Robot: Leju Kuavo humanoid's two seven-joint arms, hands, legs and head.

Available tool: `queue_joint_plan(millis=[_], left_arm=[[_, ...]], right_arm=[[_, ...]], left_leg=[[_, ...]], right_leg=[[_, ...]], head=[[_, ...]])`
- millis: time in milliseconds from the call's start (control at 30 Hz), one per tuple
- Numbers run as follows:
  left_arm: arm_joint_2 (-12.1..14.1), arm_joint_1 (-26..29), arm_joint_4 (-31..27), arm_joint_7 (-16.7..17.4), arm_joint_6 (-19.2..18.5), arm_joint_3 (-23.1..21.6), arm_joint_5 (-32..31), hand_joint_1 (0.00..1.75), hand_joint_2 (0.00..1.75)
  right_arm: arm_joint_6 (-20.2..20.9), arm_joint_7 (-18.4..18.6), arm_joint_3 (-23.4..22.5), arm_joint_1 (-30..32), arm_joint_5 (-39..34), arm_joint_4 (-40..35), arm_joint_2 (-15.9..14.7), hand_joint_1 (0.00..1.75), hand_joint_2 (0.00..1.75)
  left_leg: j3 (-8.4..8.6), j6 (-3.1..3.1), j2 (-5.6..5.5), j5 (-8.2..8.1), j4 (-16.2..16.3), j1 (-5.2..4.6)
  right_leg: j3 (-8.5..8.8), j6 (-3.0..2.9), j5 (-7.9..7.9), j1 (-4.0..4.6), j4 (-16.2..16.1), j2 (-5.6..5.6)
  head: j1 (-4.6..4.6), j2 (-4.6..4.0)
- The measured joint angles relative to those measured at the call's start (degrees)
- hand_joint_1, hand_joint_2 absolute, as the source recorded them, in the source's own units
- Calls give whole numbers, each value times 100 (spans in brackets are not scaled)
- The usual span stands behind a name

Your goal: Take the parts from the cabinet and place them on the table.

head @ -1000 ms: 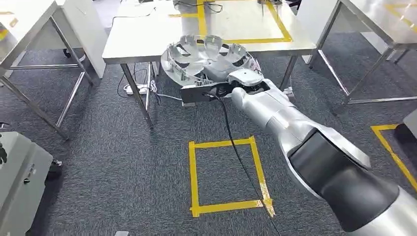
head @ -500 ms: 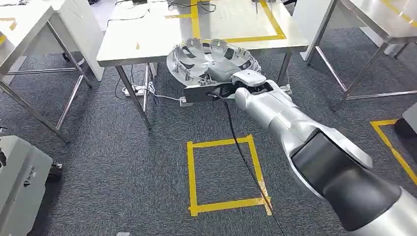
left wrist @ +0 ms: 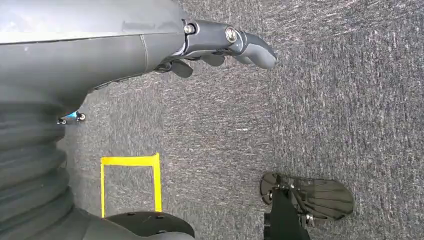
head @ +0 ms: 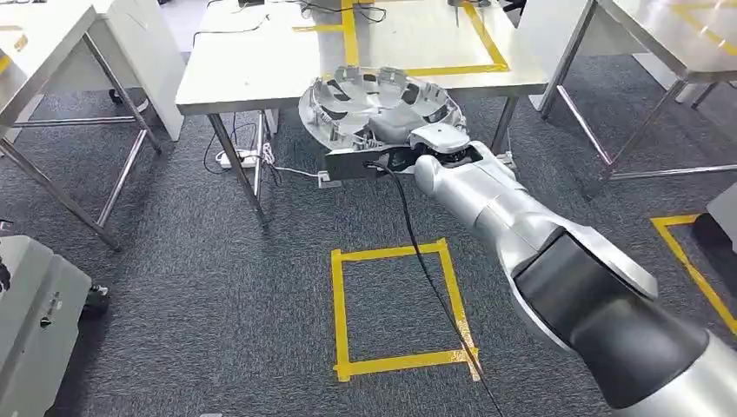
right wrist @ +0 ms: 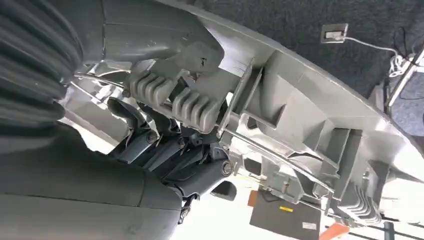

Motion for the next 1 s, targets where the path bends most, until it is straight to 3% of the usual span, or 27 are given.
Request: queue_joint_plan(millis=[33, 67, 100, 167, 200, 233, 267, 300, 367, 400, 433, 533, 567, 600, 633, 700, 733, 767, 800, 867, 900, 933, 1000], left_arm=[[-4, 0, 0, 0, 0, 0, 0, 0, 175], [-18, 4, 0, -2, 0, 0, 0, 0, 175], [-17, 3, 0, -9, 4, 2, 0, 0, 175], [-20, 0, 0, -11, 6, 2, -2, 0, 175], [-22, 0, 0, -11, 7, 2, 0, 0, 175], [-20, 4, 2, -9, 7, 2, 0, 0, 175], [-22, 11, 2, -9, 7, 4, 0, 0, 175], [-22, 11, 2, -9, 4, 4, 0, 0, 175], [-24, 9, 2, -11, 7, 4, -2, 0, 175], [-15, 8, 2, -11, 5, 4, -2, 0, 175], [-15, -3, 4, -9, 7, 4, -2, 0, 175], [-22, 9, 7, -7, 4, 7, 0, 0, 175], [-17, 11, 7, -4, 2, 7, -2, 0, 175], [-17, 5, 7, -7, 0, 7, -2, 0, 175], [-17, -10, 7, -11, -2, 7, -2, 0, 175], [-17, -17, 7, -15, -9, 7, -2, 0, 175], [-20, -11, 9, -15, -13, 7, -2, 0, 175], [-20, -7, 9, -17, -13, 7, -2, 0, 175], [-20, -7, 9, -17, -13, 7, -2, 0, 175], [-7, -8, 7, -17, -11, 7, -2, 0, 175], [-4, -6, 9, -20, -11, 9, 0, 0, 175], [0, -10, 11, -20, -9, 11, 2, 0, 175], [-4, -13, 11, -33, 0, 17, 20, 0, 175]], right_arm=[[-4, 11, 0, -8, -4, 0, 0, 164, 175], [-11, 13, -2, -3, -7, 0, -4, 164, 175], [-17, 15, -7, -18, -9, 0, -4, 164, 175], [-37, 4, -15, -31, -13, 0, 4, 164, 175], [-42, 7, -15, -26, -13, 2, 7, 164, 175], [-44, 7, -15, -23, -9, 6, 4, 164, 175], [-44, 9, -15, -23, -11, 18, 4, 164, 175], [-42, 15, -17, -23, -15, 24, 4, 164, 175], [-44, 46, -22, -25, -15, 26, 4, 164, 175], [-63, 63, -33, -26, -15, 26, 4, 164, 175], [-72, 70, -39, -33, -13, 24, 15, 164, 175], [-83, 116, -55, -73, -11, 28, 11, 164, 175], [-77, 118, -55, -90, -9, 26, 22, 164, 175], [-74, 138, -55, -96, 0, 26, 28, 164, 175], [-74, 157, -55, -107, 4, 28, 28, 164, 175], [-76, 188, -55, -118, 28, 35, 28, 164, 175], [-76, 192, -55, -118, 37, 39, 28, 164, 175], [-79, 194, -55, -113, 37, 44, 28, 164, 175], [-83, 201, -55, -112, 37, 48, 28, 164, 175], [-83, 212, -55, -114, 37, 48, 31, 164, 175], [-85, 212, -55, -113, 37, 50, 31, 164, 175], [-94, 212, -55, -132, 37, 59, 28, 164, 175], [-111, 221, -57, -138, 50, 66, 31, 164, 175]], left_leg=[[46, 34, 19, 25, -67, 21], [98, 49, 42, 62, -133, 79], [131, 98, 62, 65, -160, 74], [136, 110, 102, 53, -152, 72], [134, 108, 117, 45, -147, 72], [133, 103, 125, 37, -140, 76], [135, 87, 125, 20, -124, 83], [135, 65, 122, -1, -98, 96], [127, -13, 114, -69, 2, 126], [102, -60, 109, -94, 24, 113], [87, -108, 104, -118, 70, 82], [113, -221, 71, -87, -16, 104], [74, -239, 113, -112, 6, 107], [29, -248, 322, -190, 149, 90], [-113, -253, 438, -349, 466, 81], [-571, -262, 496, -721, 1383, 80], [-762, -256, 498, -792, 1735, 77], [-803, -240, 498, -716, 1762, 73], [-715, -214, 498, -530, 1544, 65], [-255, -137, 514, -3, 582, 27], [-91, -86, 581, 83, 177, -8], [17, -54, 627, 6, 104, -71], [10, -17, 576, -45, 63, -72]], right_leg=[[24, 40, -5, 30, -28, 19], [6, 41, -22, 5, 23, -47], [-74, 43, -193, 38, 243, -188], [-474, 83, -624, 21, 1072, -255], [-679, 107, -774, 11, 1475, -258], [-804, 125, -813, -1, 1712, -263], [-790, 140, -704, -19, 1652, -270], [-643, 152, -501, -38, 1356, -275], [-70, 188, -10, -82, 252, -273], [-16, 161, -116, -60, 158, -220], [1, 88, -71, -44, 94, -197], [-10, -54, -77, -5, 137, -249], [12, -102, -55, -43, 105, -273], [35, -140, -65, -38, 96, -288], [47, -179, -78, -32, 95, -300], [72, -218, -105, -2, 96, -329], [92, -231, -126, 13, 98, -341], [119, -230, -146, 26, 98, -352], [150, -228, -171, 35, 98, -361], [236, -207, -234, 41, 102, -384], [266, -185, -269, 39, 100, -397], [243, -147, -289, 84, 119, -400], [243, -90, -287, 75, 86, -427]], head=[[0, -2], [4, 0], [24, -2], [26, -2], [24, -2], [28, 0], [28, 0], [28, 0], [28, 0], [24, 0], [33, 0], [24, 0], [22, 0], [7, 0], [-24, 0], [-22, 0], [-24, 0], [-24, -2], [-24, 0], [-22, 0], [-22, -2], [-26, 0], [-24, 0]])
